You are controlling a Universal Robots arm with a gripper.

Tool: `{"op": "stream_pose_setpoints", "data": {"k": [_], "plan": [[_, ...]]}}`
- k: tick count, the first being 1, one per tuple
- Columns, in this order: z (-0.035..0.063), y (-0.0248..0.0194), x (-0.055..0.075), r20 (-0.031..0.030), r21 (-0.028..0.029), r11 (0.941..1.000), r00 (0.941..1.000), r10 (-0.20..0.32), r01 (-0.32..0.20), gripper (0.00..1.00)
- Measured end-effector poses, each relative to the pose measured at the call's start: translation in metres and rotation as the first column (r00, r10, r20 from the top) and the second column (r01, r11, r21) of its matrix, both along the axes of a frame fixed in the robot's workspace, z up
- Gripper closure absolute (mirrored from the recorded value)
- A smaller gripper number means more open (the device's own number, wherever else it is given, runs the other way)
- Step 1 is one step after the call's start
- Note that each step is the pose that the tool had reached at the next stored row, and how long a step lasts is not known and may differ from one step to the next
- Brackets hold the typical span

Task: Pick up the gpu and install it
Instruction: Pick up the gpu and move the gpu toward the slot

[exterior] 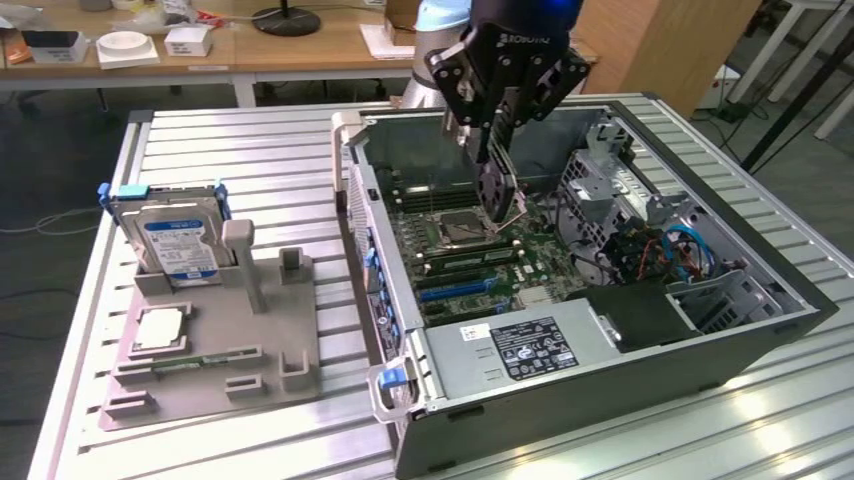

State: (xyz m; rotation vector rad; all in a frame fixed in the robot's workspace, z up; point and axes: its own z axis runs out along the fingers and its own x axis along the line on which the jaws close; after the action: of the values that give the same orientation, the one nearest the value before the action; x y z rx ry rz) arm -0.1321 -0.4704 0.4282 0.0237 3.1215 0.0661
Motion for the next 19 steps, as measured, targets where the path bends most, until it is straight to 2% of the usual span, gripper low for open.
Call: {"op": "stream_pose_setpoints", "data": {"k": [6, 19], "plan": [[-0.0003, 0.0, 0.013, 0.0, 0.0012, 1.0, 1.0, 0.001, -0.001, 0.74], [-0.0009, 0.0, 0.057, -0.0001, 0.0062, 1.0, 1.0, 0.001, -0.001, 0.74]]}}
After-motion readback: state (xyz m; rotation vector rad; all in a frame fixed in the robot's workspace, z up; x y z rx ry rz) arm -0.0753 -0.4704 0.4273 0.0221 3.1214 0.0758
